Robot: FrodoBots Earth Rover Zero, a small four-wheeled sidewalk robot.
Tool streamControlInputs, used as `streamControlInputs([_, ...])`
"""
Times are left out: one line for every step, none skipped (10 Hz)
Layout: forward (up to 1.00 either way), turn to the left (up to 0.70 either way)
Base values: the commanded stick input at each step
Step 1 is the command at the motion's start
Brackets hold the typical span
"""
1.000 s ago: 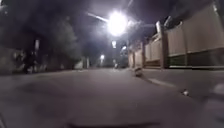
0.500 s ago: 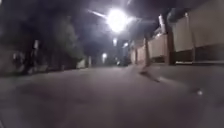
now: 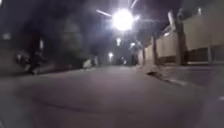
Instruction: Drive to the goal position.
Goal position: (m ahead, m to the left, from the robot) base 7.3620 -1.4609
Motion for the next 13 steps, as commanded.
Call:
streamControlInputs([0.70,0.00])
streamControlInputs([0.70,0.00])
streamControlInputs([0.70,0.00])
streamControlInputs([0.70,0.00])
streamControlInputs([0.70,0.00])
streamControlInputs([0.70,0.00])
streamControlInputs([0.70,0.00])
streamControlInputs([0.70,-0.02])
streamControlInputs([0.70,-0.08])
streamControlInputs([0.70,-0.13])
streamControlInputs([0.70,-0.19])
streamControlInputs([0.70,-0.24])
streamControlInputs([0.70,-0.30])
